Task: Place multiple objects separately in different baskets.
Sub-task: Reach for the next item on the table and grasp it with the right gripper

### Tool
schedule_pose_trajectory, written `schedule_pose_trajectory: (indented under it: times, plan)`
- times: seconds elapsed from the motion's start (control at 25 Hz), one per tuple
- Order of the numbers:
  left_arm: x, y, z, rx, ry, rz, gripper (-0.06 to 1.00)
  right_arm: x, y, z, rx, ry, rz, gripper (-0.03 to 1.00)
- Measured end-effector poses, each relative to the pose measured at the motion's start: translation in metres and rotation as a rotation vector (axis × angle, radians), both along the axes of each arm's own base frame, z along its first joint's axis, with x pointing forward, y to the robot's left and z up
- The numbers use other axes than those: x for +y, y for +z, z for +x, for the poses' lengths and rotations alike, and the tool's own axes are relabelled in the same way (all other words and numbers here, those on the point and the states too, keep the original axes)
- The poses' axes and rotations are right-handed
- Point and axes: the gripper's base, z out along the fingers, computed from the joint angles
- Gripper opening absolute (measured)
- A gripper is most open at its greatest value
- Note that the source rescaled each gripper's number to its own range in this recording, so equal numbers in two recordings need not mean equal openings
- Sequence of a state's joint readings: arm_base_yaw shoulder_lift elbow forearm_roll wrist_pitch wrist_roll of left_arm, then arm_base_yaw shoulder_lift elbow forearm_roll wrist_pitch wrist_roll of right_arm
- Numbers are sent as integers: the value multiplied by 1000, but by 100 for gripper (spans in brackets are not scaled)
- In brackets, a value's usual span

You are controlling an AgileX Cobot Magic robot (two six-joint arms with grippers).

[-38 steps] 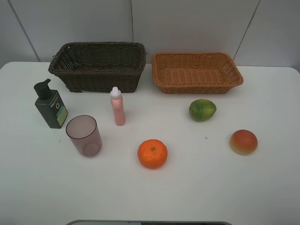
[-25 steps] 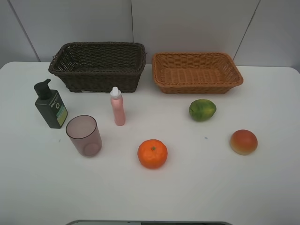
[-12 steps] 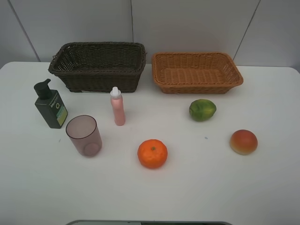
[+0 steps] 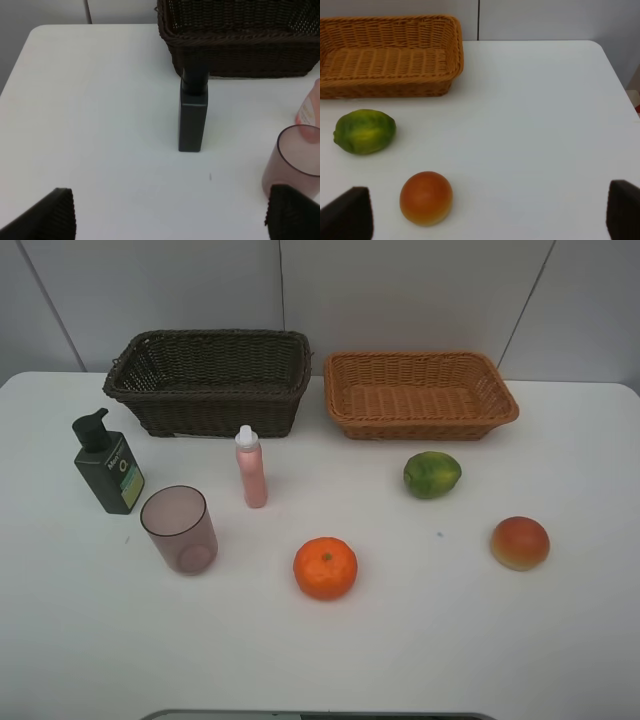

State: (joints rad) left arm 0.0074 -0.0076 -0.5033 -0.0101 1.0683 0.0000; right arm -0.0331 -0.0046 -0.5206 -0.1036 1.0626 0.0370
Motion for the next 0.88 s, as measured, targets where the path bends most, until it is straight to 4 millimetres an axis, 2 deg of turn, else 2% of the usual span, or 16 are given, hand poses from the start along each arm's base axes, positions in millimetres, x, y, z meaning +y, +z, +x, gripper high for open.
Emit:
schedule_pose_trajectory:
  times: [0.6, 0.72, 0.88]
  plan:
    - [0, 0, 0, 0, 0, 0, 98, 0, 0, 3, 16, 0, 1, 96]
    - [0, 0, 0, 0, 0, 0, 98, 0, 0, 20, 121, 1, 6, 96]
    - [0, 0, 0, 0, 0, 0, 98, 1, 2, 58, 321, 15, 40, 96]
